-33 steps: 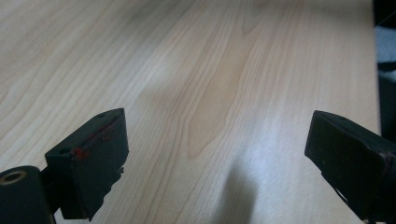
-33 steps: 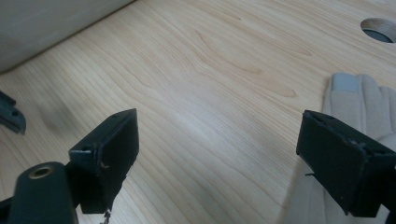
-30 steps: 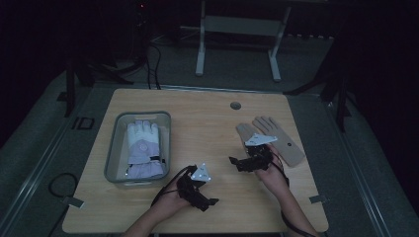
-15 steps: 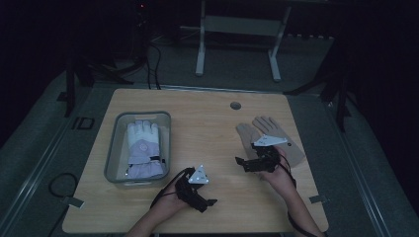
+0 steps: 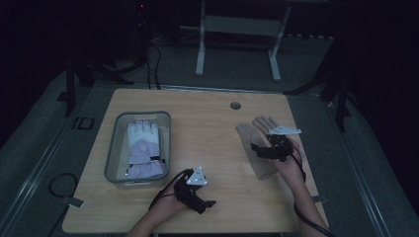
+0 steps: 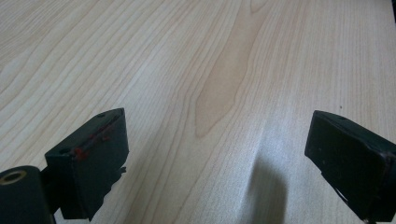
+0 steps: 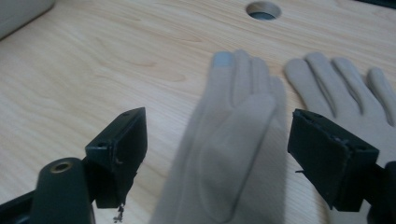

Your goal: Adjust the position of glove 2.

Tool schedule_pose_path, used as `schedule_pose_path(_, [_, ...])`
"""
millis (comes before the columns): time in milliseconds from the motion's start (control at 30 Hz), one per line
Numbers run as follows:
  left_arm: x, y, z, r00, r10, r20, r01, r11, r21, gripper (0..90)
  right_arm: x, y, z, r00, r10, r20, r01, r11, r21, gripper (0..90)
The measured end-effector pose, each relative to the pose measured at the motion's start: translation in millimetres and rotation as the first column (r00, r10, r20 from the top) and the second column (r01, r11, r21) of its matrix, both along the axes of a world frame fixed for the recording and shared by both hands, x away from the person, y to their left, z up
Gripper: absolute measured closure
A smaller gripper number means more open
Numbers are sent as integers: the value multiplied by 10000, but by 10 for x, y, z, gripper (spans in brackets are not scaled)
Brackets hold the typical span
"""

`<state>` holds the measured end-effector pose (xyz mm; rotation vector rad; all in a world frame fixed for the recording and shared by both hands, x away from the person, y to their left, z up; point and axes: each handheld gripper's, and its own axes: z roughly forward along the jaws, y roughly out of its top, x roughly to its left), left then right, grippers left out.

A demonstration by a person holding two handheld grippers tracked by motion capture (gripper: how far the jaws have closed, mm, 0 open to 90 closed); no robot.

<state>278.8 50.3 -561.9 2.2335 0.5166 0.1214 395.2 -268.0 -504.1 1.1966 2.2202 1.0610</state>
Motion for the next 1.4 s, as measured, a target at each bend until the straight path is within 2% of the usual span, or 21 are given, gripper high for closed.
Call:
schedule_pose_path(133, [-13,12,-5,9999,128,-15,-128,9998,-159,61,88,-83,-19,9992,-392,-26,392,9992,31,224])
schedule_pose_path(267, [-22,-6,-21,10000,12,24,-12,10000,-11,61,161,-106,-53,9992,-399,45,399,9991,-145,254])
schedule_pose_path(400, [-31,-23,-39,10000,-61,42,61,9999,151,61,231,-99,-104,9990,-440,-100,439,9989,-142,271])
schedule_pose_path(500, [-42,-30,-45,9999,-90,60,89,9999,125,61,314,-36,-190,9990,-214,-396,207,9996,-190,291])
schedule_pose_path(633, [-48,-31,-44,10000,-61,62,60,9999,92,61,391,4,-313,9985,-147,-536,122,9989,-458,335])
schedule_pose_path(767, [-50,-35,-46,9999,-78,90,76,9999,146,61,414,-1,-432,9971,-49,-764,-4,9976,-693,356])
schedule_pose_path(833, [-49,-36,-44,9999,-86,83,85,9998,164,61,411,-9,-464,9969,30,-781,-76,9983,-585,361])
schedule_pose_path(1000, [-57,-38,-45,9999,-75,85,73,9998,203,61,388,-8,-476,9960,343,-821,-388,9978,-539,445])
schedule_pose_path(1167, [-59,-37,-45,9999,-97,82,95,9997,239,61,370,-6,-481,9963,349,-783,-386,9982,-467,529])
schedule_pose_path(1233, [-61,-40,-46,9999,-93,99,90,9997,218,61,339,16,-479,9959,527,-730,-561,9974,-444,695])
schedule_pose_path(1267, [-61,-41,-47,9999,-94,98,92,9997,225,61,328,24,-481,9960,547,-700,-578,9974,-430,735])
schedule_pose_path(1333, [-62,-41,-50,9999,-83,85,81,9997,240,61,300,50,-481,9970,391,-663,-420,9982,-434,761])
schedule_pose_path(1400, [-58,-39,-50,9999,-92,106,89,9996,260,61,268,86,-454,9968,4,-801,-44,9988,-492,774])
